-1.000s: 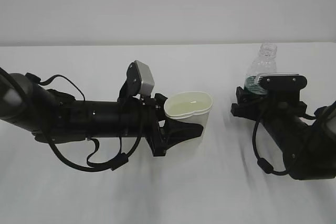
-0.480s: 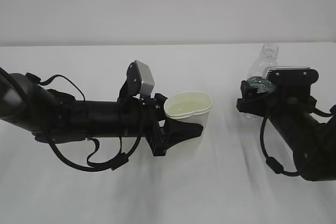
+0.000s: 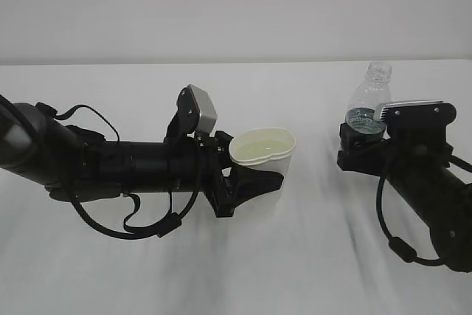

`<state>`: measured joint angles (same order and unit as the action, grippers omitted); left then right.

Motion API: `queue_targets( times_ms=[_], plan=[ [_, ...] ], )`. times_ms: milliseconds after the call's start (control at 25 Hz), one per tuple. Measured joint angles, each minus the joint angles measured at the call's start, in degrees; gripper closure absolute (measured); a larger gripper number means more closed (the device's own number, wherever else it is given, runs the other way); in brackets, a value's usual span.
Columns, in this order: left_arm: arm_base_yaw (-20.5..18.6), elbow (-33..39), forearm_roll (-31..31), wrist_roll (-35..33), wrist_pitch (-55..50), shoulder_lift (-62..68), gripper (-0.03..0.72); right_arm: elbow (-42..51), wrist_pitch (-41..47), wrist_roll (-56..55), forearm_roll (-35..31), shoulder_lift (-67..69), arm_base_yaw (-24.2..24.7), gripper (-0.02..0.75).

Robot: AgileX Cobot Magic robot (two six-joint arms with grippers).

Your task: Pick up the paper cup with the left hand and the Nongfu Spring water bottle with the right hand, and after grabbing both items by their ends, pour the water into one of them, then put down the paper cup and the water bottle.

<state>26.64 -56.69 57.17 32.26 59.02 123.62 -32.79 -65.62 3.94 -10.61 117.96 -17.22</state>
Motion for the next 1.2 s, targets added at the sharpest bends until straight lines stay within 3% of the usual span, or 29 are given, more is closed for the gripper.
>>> queue_targets(
  times_ms=[520,800,1200],
  plan=[
    [-1.02,0.0,-1.19,-0.62,-0.47,0.0,0.25,10.31,0.0,0.1,2.59,-11.24,0.0,0.107],
    [-4.43,0.0,-1.67,-0.62,-0.79,0.0,0.253,15.85,0.0,-2.83,5.33,-16.72,0.0,0.107],
    [-9.99,0.0,-1.67,-0.64,-0.09,0.0,0.256,16.92,0.0,-3.47,6.31,-19.36,0.0,0.108]
  ],
)
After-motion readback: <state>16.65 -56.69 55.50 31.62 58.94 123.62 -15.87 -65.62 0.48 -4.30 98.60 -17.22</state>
